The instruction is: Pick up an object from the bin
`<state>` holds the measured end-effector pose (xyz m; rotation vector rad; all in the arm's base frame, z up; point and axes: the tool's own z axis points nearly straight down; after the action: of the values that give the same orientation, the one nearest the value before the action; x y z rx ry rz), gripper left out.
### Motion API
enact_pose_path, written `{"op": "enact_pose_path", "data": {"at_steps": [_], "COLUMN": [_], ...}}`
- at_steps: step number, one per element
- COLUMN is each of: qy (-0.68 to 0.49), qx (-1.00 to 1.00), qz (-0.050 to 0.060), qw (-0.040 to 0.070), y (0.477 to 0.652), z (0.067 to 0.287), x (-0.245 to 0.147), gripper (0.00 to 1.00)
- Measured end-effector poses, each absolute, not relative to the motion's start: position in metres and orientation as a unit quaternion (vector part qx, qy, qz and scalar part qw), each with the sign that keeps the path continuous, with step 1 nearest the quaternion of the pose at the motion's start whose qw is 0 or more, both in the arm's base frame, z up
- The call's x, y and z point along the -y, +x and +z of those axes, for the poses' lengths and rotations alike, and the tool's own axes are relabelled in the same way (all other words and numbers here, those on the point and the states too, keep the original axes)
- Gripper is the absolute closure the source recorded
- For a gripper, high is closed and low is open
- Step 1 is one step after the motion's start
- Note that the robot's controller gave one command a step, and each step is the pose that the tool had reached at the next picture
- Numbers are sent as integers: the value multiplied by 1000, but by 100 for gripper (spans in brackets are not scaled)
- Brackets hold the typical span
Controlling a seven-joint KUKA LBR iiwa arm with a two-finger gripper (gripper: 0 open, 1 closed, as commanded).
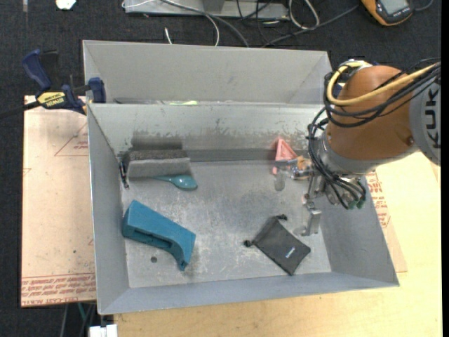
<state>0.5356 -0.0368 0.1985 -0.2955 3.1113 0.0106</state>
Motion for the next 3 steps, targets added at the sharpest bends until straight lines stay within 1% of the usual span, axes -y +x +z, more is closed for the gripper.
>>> {"op": "enact_pose_path", "data": {"at_steps": [1, 2, 3], "qy": [-62, 39, 27], "qx": [-998, -999, -1000], "qz": [4, 5, 5], "qw": [10, 12, 9], "y": [509, 498, 490], "z": [167, 123, 114], "x": [36, 60, 51], "gripper": [0, 0, 0]}}
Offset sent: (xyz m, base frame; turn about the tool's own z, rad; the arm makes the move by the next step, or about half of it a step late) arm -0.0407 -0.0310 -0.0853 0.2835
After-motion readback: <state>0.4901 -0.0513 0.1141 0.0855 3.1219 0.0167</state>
